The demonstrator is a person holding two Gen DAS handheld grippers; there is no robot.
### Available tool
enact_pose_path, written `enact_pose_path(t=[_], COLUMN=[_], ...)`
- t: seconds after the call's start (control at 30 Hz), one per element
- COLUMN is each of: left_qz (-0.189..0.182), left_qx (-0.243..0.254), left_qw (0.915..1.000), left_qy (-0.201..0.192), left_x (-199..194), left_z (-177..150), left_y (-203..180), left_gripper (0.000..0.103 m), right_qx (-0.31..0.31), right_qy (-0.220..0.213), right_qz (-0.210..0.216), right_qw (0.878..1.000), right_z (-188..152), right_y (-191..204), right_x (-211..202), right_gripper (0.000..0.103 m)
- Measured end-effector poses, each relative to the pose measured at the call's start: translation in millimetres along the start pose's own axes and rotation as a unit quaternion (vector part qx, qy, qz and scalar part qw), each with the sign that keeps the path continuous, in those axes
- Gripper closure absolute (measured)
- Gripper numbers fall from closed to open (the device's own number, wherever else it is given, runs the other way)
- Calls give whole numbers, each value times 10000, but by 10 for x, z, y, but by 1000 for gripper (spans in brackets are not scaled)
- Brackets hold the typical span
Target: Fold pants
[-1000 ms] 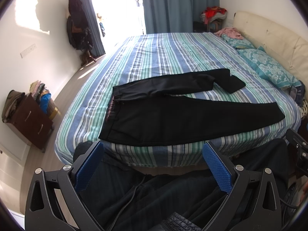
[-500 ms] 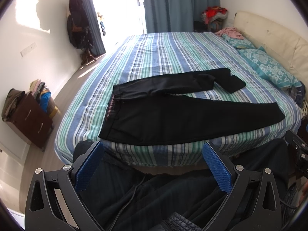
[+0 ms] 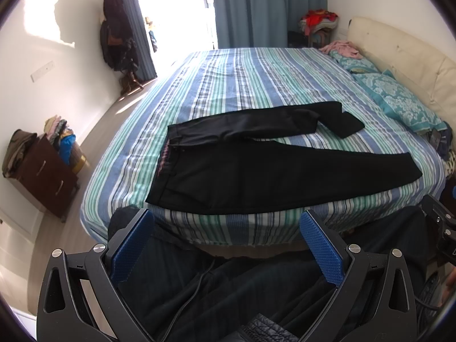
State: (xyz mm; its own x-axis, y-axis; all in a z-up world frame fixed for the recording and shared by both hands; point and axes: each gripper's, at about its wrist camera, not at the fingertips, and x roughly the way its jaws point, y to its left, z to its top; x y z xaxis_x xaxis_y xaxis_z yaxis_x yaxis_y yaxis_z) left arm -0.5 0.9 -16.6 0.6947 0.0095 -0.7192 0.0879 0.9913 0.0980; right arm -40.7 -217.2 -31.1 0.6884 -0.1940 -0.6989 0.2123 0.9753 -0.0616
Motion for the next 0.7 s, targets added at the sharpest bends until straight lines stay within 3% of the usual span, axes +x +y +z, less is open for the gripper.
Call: enact_pose_path(t=[0.7], left_qz=[-4], left_qx=[1], left_qw=[10000], left_qy=[12], left_x=[-5], left_z=[10], left_y=[9], left_gripper=[1], right_qx=[6], right_qy=[33], right_qz=[12], right_qw=[10000], right_z=[3], right_y=[2], right_x=[6], right_gripper=[0])
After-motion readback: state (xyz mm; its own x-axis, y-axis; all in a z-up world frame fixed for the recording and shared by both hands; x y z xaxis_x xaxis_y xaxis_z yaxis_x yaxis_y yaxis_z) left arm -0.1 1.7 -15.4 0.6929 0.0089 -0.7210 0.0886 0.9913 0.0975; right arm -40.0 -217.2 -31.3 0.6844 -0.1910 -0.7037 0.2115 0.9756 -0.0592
